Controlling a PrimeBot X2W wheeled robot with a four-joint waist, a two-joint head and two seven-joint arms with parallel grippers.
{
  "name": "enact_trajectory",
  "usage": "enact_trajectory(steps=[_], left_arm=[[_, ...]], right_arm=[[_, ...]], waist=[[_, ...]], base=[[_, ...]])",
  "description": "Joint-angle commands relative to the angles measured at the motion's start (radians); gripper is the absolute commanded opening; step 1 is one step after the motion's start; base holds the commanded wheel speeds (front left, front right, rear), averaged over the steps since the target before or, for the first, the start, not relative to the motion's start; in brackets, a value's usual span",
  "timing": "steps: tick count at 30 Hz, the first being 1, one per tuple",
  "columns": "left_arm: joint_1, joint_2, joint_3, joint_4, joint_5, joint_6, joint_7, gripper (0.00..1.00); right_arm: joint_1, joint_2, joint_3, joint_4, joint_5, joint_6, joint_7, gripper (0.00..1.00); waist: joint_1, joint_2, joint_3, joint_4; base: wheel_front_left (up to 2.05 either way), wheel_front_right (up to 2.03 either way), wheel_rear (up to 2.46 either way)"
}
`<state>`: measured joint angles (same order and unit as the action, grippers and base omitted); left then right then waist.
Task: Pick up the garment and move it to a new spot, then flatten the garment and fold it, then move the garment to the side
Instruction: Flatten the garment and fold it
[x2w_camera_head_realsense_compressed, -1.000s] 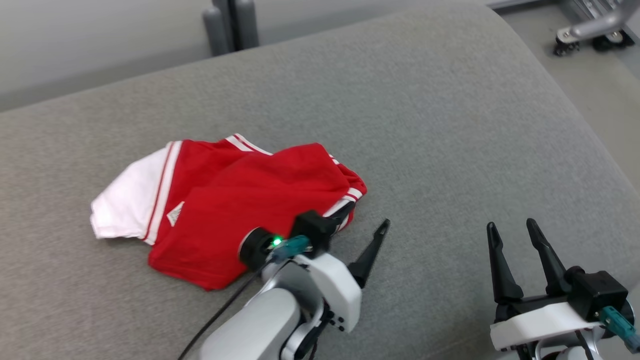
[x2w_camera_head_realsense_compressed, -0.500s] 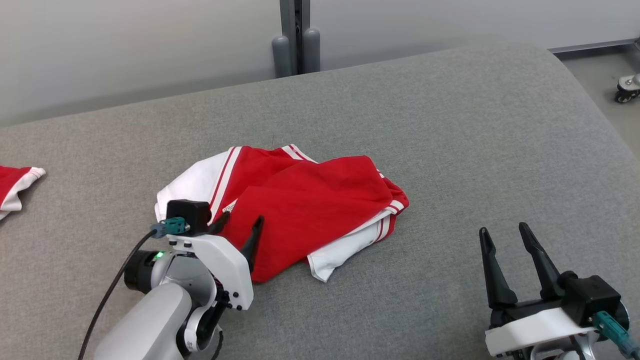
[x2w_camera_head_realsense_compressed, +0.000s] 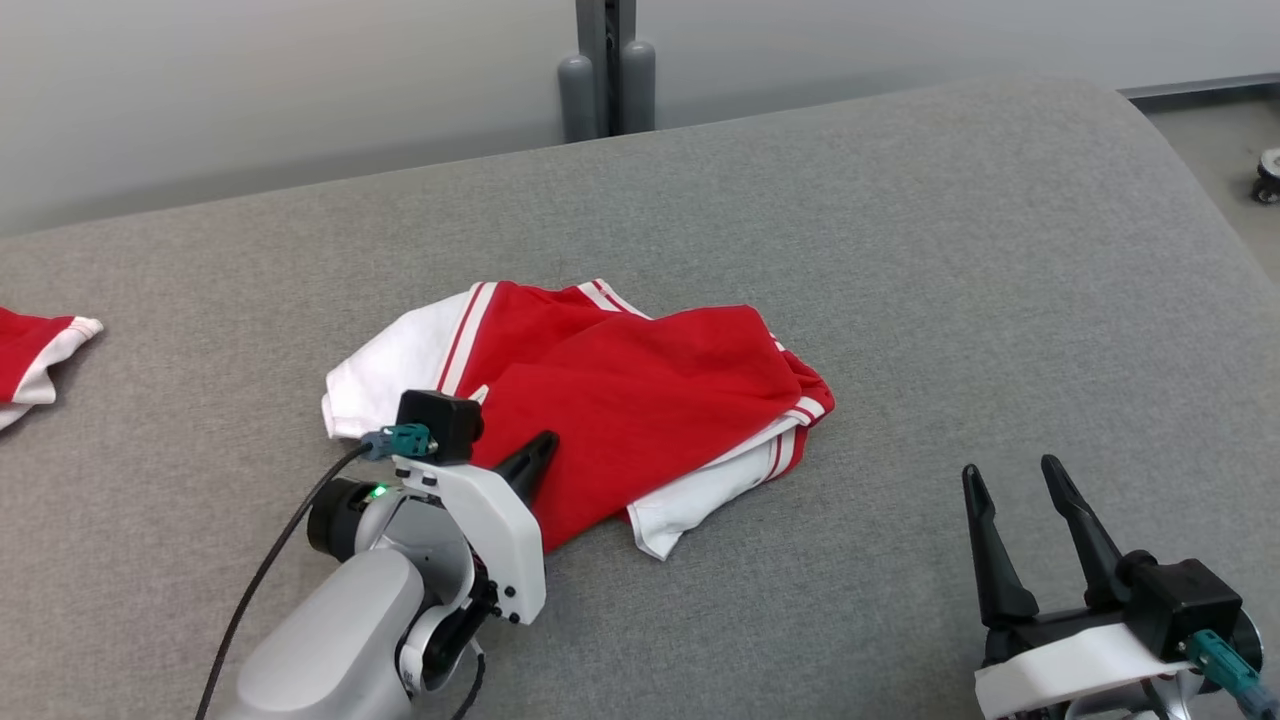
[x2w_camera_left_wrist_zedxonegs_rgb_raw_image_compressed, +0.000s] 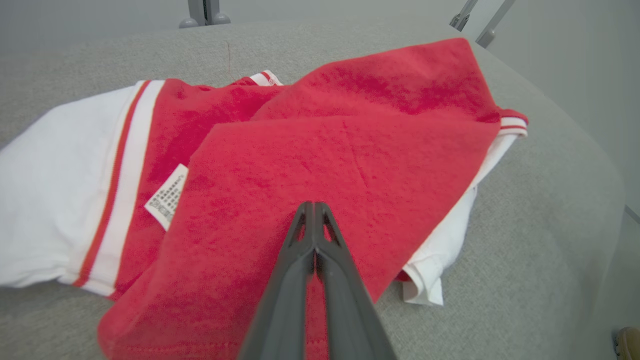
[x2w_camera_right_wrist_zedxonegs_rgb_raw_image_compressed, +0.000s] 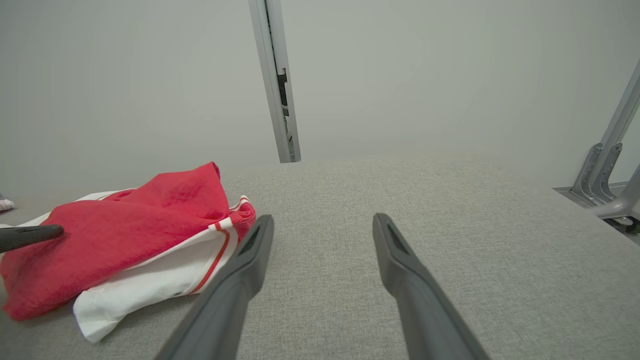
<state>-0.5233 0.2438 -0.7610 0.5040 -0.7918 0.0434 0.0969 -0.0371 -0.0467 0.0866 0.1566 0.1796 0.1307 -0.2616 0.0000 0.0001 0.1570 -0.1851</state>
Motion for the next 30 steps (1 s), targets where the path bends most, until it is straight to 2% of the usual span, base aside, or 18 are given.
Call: enact_trajectory(steps=[1,6,12,13,14,15,16,20,26,29,30], left_arm=[[0.017,0.002,-0.005,-0.004,-0.005,-0.011,-0.004,0.00],[0.050,0.017,-0.009,-0.009,-0.012,-0.017,-0.015,0.00],[0.033,0.024,0.020,-0.032,0.002,0.016,-0.073,0.00],[0.020,0.029,0.024,-0.034,0.011,0.023,-0.083,0.04],[0.010,0.033,0.029,-0.036,0.016,0.029,-0.090,0.76],[0.010,0.033,0.029,-0.036,0.016,0.029,-0.090,0.76],[0.000,0.036,0.034,-0.031,0.017,0.034,-0.088,1.00],[-0.050,0.049,0.037,-0.011,0.010,0.026,-0.044,1.00],[-0.098,0.040,0.041,0.078,-0.047,-0.016,0.057,1.00],[-0.102,0.032,0.045,0.118,-0.072,-0.043,0.074,1.00],[-0.097,0.024,0.048,0.120,-0.083,-0.054,0.069,0.76]], right_arm=[[0.010,-0.006,-0.005,0.004,0.001,0.000,-0.005,1.00],[0.009,-0.006,0.009,0.005,-0.010,0.000,-0.005,1.00],[-0.008,-0.007,0.021,0.008,-0.024,0.000,-0.005,1.00],[-0.010,-0.007,0.023,0.007,-0.026,0.000,-0.005,1.00],[-0.012,-0.006,0.027,0.007,-0.028,0.000,-0.005,1.00],[-0.012,-0.006,0.027,0.007,-0.028,0.000,-0.005,1.00],[-0.014,-0.007,0.030,0.006,-0.031,0.000,-0.005,1.00],[-0.018,-0.006,0.027,0.004,-0.031,0.000,-0.005,1.00],[-0.035,-0.007,0.027,0.003,-0.017,0.000,-0.005,1.00],[-0.034,-0.006,0.022,0.003,-0.010,0.000,-0.005,1.00],[-0.031,-0.006,0.017,0.003,-0.007,0.000,-0.005,1.00]], waist=[[0.0000,-0.0001,-0.011,0.019],[0.0000,-0.0001,-0.029,0.059],[0.0000,-0.0001,-0.041,0.069],[0.0000,-0.0001,-0.041,0.067],[0.0000,-0.0001,-0.038,0.062],[0.0000,-0.0001,-0.038,0.062],[0.0000,-0.0001,-0.034,0.055],[0.0000,-0.0001,-0.011,0.021],[0.0000,-0.0001,0.035,-0.040],[0.0000,-0.0001,0.044,-0.059],[0.0000,-0.0001,0.044,-0.060]], base=[[0.00,0.00,0.00],[0.00,0.00,0.00],[0.00,0.00,0.00],[0.00,0.00,0.00],[0.00,0.00,0.00],[0.00,0.00,0.00],[0.00,0.00,0.00],[0.00,0.00,0.00],[0.00,0.00,0.00],[0.00,0.00,0.00],[0.00,0.00,0.00]])
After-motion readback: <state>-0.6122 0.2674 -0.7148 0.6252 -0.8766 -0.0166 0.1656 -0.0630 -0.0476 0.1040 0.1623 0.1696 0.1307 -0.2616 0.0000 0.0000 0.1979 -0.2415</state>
